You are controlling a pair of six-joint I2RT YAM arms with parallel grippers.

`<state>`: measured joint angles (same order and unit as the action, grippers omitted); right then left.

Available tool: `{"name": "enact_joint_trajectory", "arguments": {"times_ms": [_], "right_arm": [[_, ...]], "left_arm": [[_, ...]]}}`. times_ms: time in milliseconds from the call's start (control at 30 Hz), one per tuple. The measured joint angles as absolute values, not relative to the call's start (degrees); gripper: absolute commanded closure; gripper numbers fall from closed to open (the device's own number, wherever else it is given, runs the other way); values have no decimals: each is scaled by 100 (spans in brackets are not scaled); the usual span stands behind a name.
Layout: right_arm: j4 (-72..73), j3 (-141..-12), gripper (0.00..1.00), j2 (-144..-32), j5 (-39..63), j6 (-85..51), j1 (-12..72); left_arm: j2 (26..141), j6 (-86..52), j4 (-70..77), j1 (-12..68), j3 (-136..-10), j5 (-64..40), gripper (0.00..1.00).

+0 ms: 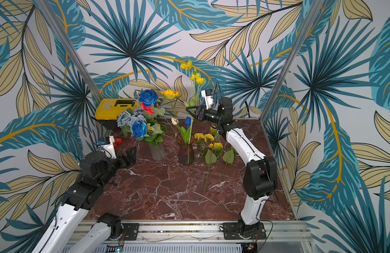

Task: Pick out yellow flowers from the vase
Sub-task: Pick up the flower from the vase.

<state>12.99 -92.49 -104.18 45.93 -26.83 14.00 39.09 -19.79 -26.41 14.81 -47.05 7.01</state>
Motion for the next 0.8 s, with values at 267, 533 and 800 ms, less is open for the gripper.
{"name": "enact_joint_trajectory", "arguments": {"times_ms": [267, 533, 800], "right_arm": [[1153, -9323, 81, -10418, 4591, -2650, 1402], [1063, -9332, 89, -10416, 4584, -2639, 1402], [915, -9332, 99, -10239, 4567, -2606, 1402]], "left_arm": [[3900, -1992, -2641, 1479, -4705, 701, 1], [3900, -1994, -2641, 1476, -4705, 698, 1], [3900, -1994, -2641, 1476, -4705, 696, 1]]}}
